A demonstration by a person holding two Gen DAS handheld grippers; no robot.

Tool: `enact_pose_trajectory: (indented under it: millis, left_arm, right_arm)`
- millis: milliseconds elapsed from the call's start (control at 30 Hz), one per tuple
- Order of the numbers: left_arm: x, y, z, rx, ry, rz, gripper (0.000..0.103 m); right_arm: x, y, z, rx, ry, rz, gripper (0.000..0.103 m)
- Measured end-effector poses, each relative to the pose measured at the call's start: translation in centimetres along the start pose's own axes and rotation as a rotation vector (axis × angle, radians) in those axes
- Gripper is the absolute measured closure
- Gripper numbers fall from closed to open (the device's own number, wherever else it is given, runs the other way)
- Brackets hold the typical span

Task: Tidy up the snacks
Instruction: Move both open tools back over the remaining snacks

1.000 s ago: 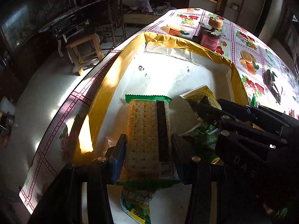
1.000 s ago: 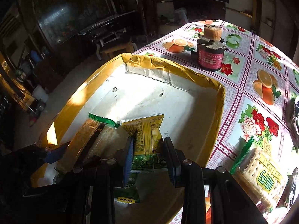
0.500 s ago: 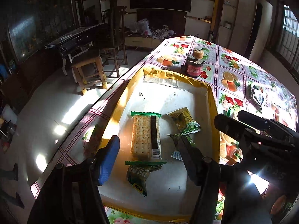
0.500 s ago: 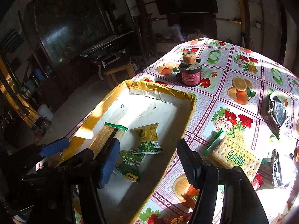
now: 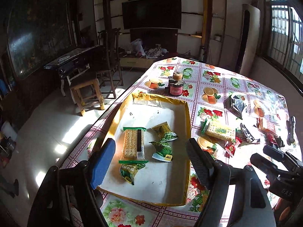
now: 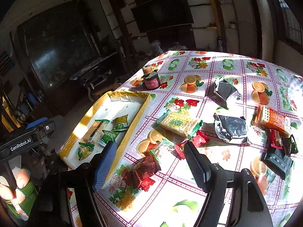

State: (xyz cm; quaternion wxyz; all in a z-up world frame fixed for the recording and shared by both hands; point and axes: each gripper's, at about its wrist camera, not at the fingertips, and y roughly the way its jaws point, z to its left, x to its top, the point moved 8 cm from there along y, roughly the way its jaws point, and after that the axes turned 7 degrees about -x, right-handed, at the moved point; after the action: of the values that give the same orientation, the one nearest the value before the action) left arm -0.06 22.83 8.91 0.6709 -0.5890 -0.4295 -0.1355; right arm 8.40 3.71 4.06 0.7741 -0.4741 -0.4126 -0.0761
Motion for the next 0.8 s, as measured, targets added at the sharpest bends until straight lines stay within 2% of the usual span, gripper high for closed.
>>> enact_pose_trajectory:
  millis: [200,333,533,800]
  left_arm:
    - [-1.8,1.7,-2.4,-0.069,0.01,0.077,0.025]
    - [-3.3,3.1,-4.8,-0.113,0.044,0.138,0.025]
    - [-5.6,5.1,-8.3,-0.153,0.118,0.222,0.025]
    - [-7.4,6.7,-10.3,-0.161,0.162,0.288,0.025]
  right_arm:
    - [-4.8,-1.9,-6.8,-0.102,0.067,0.061,0.025]
    - [-7.6,-2.8,-9.9,-0.141,0.09,0.097,0.025]
    - [-9.9,-3.5,-11.9,-0.161,0.091,0.116,0.025]
    - [-10.0,-3.0,-11.8,-0.148,0.054,0.13,0.024]
